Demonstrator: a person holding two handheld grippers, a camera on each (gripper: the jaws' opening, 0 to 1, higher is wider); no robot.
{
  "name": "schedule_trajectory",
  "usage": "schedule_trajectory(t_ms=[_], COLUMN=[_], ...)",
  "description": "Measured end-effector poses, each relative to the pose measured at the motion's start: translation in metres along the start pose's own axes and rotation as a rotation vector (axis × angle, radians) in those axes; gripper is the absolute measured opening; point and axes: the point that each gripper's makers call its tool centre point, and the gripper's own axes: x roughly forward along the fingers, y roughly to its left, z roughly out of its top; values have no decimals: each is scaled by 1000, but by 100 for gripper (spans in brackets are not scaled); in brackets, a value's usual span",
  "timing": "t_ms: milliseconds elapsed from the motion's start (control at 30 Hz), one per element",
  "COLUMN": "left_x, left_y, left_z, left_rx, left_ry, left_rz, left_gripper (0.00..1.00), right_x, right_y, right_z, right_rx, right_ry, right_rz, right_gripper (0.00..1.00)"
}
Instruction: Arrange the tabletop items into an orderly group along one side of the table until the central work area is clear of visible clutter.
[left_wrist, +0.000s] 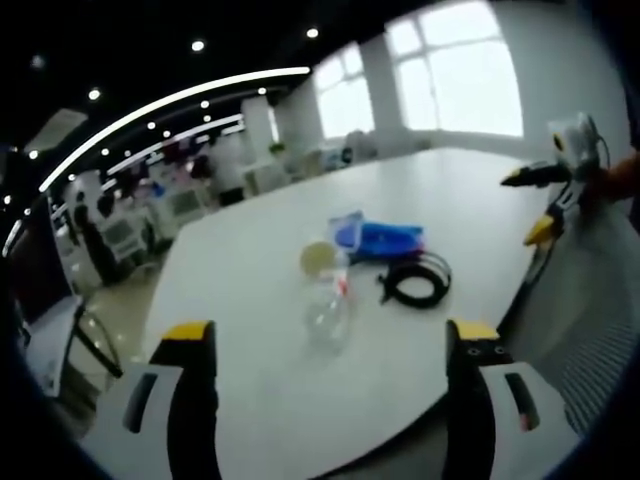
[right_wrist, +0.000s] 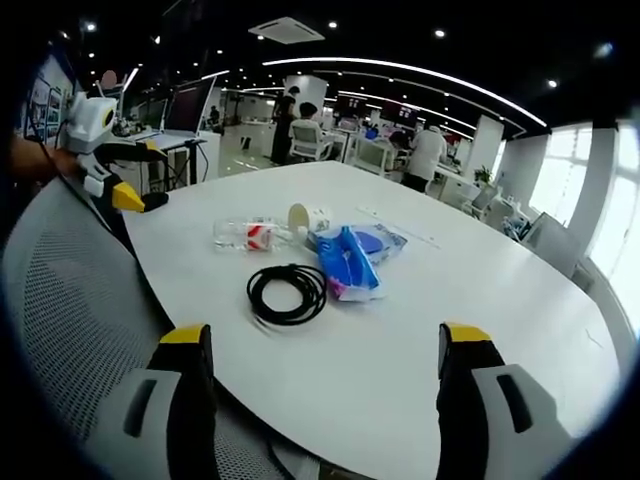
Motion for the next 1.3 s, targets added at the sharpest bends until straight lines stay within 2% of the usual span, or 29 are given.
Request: schedule_trajectory(t_ms=[167, 400, 633, 1133, 1233, 1300], left_x=[0, 1, 1, 4, 5, 4], left_y=[1, 2, 2, 6, 7, 10], left_z=[0, 0, 1, -8, -11, -9], left_rx=[-7, -15, -23, -46, -92, -104], left_ry=[-4, -5, -10, 35, 54, 43], left_rz=[-1, 5, 2, -1, -9, 0], left_gripper=[93, 100, 100, 100, 100, 100], right_x=[0, 1, 2, 4, 4, 4], right_y=[-1, 0, 0, 0, 0, -1], right_z=[-1, -2, -3, -3, -2, -3], right_rx=[-1, 0, -8, 2, 5, 11], right_ry=[2, 9, 17, 23, 21, 20], right_rz=[-3, 0, 4, 8, 7, 2], right_gripper=[94, 94, 94, 94, 94, 94])
